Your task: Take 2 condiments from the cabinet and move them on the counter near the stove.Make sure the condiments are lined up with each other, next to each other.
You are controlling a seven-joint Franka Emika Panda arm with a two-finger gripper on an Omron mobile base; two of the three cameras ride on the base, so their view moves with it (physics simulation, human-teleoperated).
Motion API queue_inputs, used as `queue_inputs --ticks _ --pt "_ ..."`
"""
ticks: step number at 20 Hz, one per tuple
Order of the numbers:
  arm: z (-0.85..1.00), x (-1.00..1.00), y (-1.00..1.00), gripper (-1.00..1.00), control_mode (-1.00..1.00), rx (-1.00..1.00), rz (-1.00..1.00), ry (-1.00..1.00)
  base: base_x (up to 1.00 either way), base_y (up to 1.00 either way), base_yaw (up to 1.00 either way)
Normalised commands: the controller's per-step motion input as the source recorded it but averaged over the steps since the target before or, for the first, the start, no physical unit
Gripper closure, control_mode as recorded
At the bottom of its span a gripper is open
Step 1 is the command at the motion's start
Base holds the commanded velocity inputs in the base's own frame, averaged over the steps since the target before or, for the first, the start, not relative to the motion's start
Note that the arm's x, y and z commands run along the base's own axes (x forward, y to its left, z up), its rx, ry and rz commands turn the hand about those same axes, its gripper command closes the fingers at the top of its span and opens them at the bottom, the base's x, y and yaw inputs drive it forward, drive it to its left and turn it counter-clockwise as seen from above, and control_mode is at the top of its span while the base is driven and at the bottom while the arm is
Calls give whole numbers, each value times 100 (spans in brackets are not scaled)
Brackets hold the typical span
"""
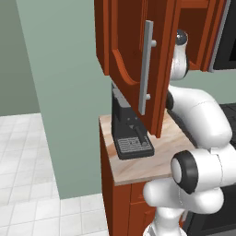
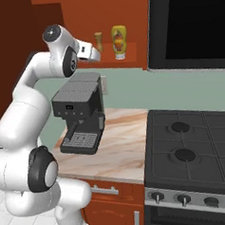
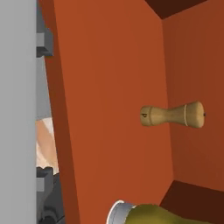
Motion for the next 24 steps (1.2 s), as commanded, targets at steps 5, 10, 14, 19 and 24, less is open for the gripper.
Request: queue_inputs --ticks 5,10,14,19,24 --pt "10 42 -8 -100 -100 -1 0 0 0 0 0" --pt "3 41 -8 -100 -100 0 0 0 0 0 0" --pt "0 37 -7 -100 -100 0 0 0 0 0 0" --pt "0 34 -4 -100 -100 0 0 0 0 0 0" --pt "0 32 -4 -100 -100 0 0 0 0 0 0"
